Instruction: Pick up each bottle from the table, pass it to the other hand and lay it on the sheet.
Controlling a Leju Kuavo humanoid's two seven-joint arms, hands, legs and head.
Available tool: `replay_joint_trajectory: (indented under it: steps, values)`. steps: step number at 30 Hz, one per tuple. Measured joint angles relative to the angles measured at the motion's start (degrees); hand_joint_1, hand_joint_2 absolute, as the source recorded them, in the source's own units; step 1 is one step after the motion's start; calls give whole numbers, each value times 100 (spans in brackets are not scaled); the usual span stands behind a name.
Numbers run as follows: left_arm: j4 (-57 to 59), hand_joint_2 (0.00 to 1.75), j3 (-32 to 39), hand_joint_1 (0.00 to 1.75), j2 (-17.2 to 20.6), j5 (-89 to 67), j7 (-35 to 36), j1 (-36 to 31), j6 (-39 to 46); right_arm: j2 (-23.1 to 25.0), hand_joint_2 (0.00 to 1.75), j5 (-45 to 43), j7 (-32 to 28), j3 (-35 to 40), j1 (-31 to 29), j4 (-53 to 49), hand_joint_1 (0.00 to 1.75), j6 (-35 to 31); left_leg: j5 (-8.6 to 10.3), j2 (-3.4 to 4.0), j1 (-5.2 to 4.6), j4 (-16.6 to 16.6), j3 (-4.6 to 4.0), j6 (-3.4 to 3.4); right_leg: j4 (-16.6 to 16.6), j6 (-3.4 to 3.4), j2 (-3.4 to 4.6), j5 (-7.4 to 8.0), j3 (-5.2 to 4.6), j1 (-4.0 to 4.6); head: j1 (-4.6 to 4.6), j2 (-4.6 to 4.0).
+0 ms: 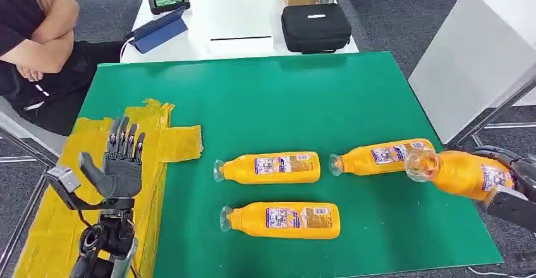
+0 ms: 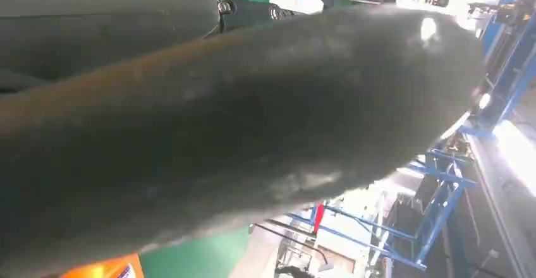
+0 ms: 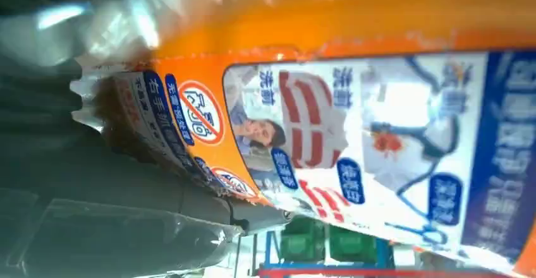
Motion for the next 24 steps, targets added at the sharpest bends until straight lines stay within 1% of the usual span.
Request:
replay_joint_trajectory:
  steps: [4, 7, 9, 11, 16, 18, 19, 21, 24]
  values:
    - [-94, 175, 20, 0, -7, 2, 24, 64, -2, 146, 175, -174, -70, -74, -114, -11, 175, -70, 0, 2, 2, -1, -4, 1, 1, 0, 0, 0, 0, 2, 0, 0]
    - [-162, 175, 9, 0, -64, 20, 157, 68, -68, 588, 175, -260, -59, 134, -466, 22, 175, -429, 0, 27, 6, -1, 7, 0, 1, -1, 19, 1, 0, 8, -4, 0]
    - [-181, 175, -22, 0, -103, 22, 177, 60, -74, 756, 175, -271, 29, 399, -542, 39, 175, -693, 3, 26, 6, -1, 8, -1, 2, -2, 18, 1, 0, 8, -2, 0]
    - [-194, 175, -28, 0, -122, 26, 184, 66, -70, 865, 175, -326, 72, 569, -605, 59, 175, -798, 5, 14, 6, -1, 5, -2, 3, -2, 14, 1, 1, 8, 0, 0]
    - [-221, 175, -28, 0, -127, 37, 188, 67, -46, 1010, 175, -398, 79, 737, -680, 68, 175, -843, 4, 14, 6, -1, 1, -2, 4, -1, 13, 1, 0, 7, -2, 0]
    - [-219, 175, -42, 0, -133, 44, 210, 61, -77, 1058, 175, -86, 127, 838, -738, 68, 175, -868, 4, 13, 6, -1, -4, -2, 4, -1, 13, 0, -1, 8, 0, 0]
    - [-218, 175, -81, 0, -133, 39, 230, 43, -96, 1093, 175, 110, 175, 967, -811, 79, 175, -832, 3, 15, 6, -2, -9, -2, 5, -1, 13, 0, -1, 7, -2, 0]
    - [-194, 175, -210, 0, -164, -96, 238, -62, -39, 1275, 175, 199, 236, 1433, -1119, 234, 175, -765, 3, 29, 6, -4, -11, -2, 6, -2, 22, 4, -3, 9, 2, 0]
    - [-157, 175, -524, 0, -251, -269, 223, -306, 236, 1824, 175, -307, 428, 2478, -1906, 845, 175, -996, 7, 67, 6, -4, 1, -4, 5, -5, 65, 26, -7, 9, 0, 0]
